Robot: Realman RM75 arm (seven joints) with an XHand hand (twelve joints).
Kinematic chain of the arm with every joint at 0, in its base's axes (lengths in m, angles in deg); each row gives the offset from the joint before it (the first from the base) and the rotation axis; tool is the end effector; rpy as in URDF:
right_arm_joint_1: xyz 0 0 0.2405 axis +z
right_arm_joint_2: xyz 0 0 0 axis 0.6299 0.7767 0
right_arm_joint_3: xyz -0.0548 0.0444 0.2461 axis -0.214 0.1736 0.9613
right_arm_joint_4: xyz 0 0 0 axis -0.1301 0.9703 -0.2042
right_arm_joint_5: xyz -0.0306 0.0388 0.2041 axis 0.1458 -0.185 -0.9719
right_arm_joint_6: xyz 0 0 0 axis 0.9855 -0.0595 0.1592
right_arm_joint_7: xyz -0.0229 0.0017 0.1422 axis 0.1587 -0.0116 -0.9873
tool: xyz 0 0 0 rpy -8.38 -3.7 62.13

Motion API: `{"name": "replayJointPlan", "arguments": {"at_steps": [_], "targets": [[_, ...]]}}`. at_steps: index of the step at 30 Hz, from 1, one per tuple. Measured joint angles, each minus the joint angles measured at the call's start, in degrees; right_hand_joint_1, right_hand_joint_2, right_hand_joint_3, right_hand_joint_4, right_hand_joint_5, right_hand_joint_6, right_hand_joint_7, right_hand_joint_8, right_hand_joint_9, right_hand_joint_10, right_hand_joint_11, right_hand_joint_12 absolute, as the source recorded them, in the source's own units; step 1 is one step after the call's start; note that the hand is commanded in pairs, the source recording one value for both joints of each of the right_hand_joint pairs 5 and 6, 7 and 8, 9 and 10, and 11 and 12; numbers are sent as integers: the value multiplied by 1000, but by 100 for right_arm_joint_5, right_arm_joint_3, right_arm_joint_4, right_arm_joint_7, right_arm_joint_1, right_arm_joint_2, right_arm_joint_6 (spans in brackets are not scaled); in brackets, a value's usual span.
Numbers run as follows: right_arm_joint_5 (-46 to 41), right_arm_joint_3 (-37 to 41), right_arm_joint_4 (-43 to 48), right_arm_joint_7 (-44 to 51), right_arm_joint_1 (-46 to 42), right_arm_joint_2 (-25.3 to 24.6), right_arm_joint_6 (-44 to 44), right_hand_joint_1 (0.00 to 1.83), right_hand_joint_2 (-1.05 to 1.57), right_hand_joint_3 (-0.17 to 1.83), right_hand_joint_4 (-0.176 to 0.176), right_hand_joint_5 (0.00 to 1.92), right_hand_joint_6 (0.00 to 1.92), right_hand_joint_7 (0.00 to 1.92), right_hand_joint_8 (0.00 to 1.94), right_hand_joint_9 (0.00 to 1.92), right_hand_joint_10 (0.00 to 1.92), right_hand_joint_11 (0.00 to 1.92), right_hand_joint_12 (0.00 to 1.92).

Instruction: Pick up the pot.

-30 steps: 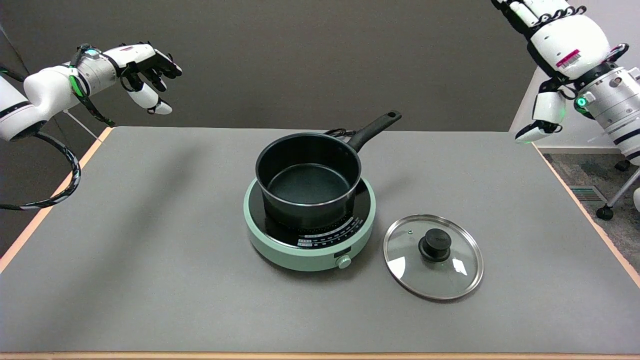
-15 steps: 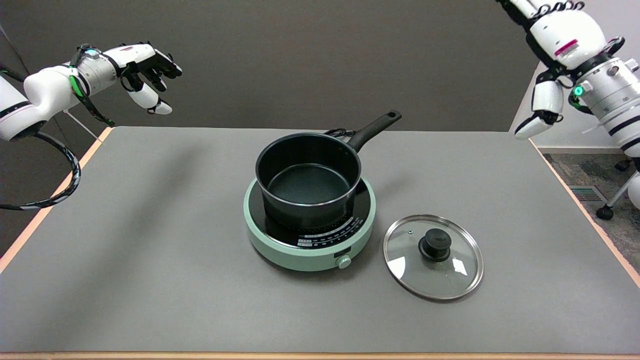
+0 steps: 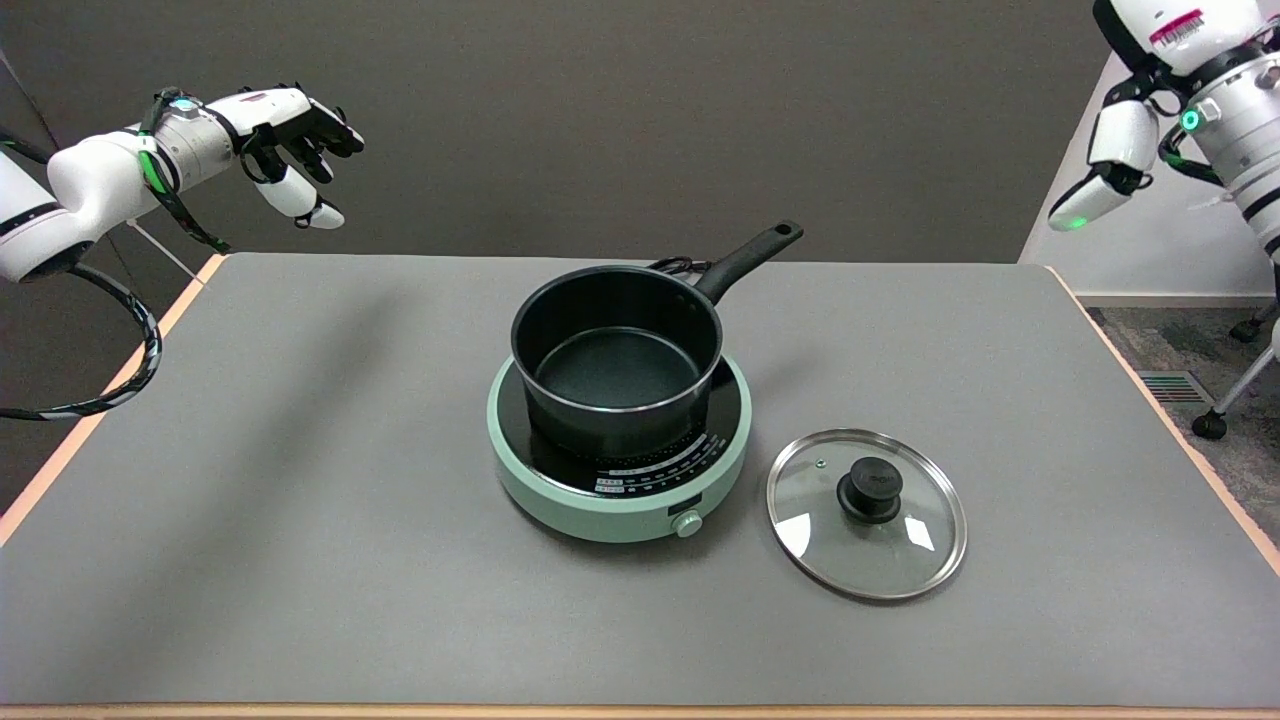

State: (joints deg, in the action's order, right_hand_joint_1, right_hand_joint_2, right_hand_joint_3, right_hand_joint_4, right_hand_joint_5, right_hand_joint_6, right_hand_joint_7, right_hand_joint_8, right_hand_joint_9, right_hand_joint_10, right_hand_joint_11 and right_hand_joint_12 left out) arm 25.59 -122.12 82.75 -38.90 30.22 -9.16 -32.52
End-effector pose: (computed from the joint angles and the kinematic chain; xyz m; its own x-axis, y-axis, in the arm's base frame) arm -0.0298 -0.3191 0.5163 0.8994 0.4356 -0.0352 0.0037 0.0729 0.9973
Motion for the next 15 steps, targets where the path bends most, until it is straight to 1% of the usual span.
{"name": "replayJointPlan", "arguments": {"at_steps": [5,6,7,9,10,14,15], "targets": [[-295,-174,83,284,269,62,180,1272,-1047,1011,93,0,0,0,0,0,0,0,0],[-373,-300,92,348,415,85,217,1275,-1047,1010,96,0,0,0,0,0,0,0,0],[-424,-388,93,383,512,97,236,1286,-1047,1000,106,0,0,0,0,0,0,0,0],[-565,-634,93,466,780,128,280,1282,-1047,997,97,0,0,0,0,0,0,0,0],[-625,-748,89,495,902,140,296,1283,-1047,999,100,0,0,0,0,0,0,0,0],[-962,-1326,56,606,1504,184,360,1274,-1047,948,60,0,0,0,0,0,0,0,0],[-1042,-1478,47,627,1659,192,372,1275,-1047,948,55,0,0,0,0,0,0,0,0]]}}
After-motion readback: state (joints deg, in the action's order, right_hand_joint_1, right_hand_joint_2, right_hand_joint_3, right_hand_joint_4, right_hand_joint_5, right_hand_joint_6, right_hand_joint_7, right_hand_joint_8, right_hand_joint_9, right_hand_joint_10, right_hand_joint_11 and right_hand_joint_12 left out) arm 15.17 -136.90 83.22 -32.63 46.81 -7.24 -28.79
